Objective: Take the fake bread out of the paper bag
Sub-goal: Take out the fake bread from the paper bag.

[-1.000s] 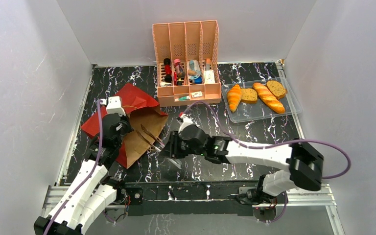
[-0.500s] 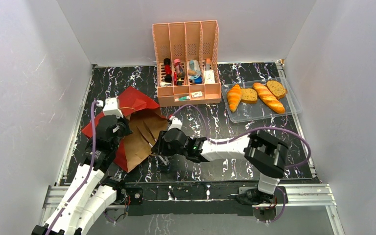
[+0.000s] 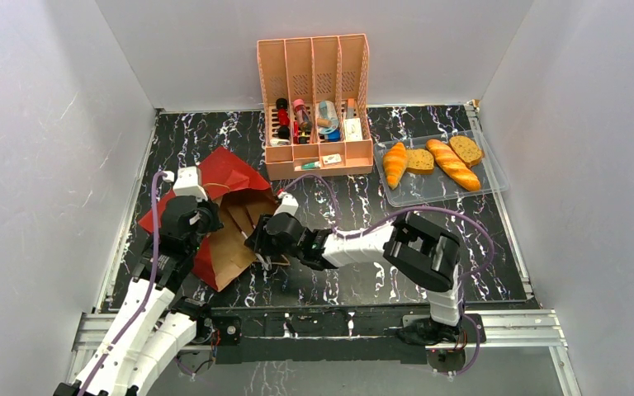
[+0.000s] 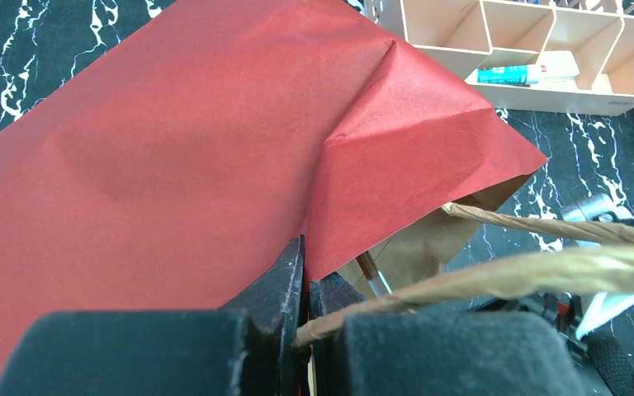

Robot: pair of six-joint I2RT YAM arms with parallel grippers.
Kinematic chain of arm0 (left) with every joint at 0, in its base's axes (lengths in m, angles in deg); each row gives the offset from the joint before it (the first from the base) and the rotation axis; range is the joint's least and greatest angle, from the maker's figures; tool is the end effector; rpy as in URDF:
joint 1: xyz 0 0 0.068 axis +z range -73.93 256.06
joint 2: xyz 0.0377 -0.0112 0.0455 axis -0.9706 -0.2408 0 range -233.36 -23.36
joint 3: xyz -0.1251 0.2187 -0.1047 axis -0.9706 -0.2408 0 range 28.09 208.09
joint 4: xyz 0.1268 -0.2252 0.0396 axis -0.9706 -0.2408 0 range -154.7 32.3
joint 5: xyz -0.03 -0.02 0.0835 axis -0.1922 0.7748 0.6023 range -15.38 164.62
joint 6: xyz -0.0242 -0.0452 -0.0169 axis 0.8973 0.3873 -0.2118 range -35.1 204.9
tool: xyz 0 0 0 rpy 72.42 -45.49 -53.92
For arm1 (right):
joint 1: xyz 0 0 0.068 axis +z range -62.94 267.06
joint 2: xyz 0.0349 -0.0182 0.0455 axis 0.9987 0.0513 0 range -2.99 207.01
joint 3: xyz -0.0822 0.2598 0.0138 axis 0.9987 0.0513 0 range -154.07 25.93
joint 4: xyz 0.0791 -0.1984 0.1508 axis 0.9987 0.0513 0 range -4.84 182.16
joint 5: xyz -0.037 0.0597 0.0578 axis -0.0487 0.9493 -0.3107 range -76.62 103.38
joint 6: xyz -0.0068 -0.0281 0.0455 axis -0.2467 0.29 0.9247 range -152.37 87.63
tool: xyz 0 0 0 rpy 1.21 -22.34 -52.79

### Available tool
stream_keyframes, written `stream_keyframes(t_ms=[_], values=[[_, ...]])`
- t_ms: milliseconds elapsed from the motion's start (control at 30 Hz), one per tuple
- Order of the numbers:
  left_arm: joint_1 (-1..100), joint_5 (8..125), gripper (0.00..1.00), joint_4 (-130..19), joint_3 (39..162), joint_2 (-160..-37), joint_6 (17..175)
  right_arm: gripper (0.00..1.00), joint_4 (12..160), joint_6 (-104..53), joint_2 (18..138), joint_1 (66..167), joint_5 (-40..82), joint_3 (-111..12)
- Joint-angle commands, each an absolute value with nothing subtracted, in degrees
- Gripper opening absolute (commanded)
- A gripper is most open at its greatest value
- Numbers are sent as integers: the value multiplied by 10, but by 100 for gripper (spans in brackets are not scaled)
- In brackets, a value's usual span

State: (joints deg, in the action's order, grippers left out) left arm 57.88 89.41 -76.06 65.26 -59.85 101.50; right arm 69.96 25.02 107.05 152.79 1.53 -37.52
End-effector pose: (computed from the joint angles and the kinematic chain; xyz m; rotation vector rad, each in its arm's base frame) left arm 0.1504 -0.0398 0.3005 -0.1510 1.8665 -0.1762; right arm 0.1773 0.3758 0.1682 -0.0336 2.2935 1.0169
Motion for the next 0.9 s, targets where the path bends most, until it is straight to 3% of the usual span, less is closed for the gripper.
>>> stream_keyframes(t_ms=[0,867], values=[[577,878,0,-776,681,-593,1021,37,642,252,1090,1519,-1,-418],[577,856,0,-797,689,-602,1039,39,635,227,1205,1474,14,-551]])
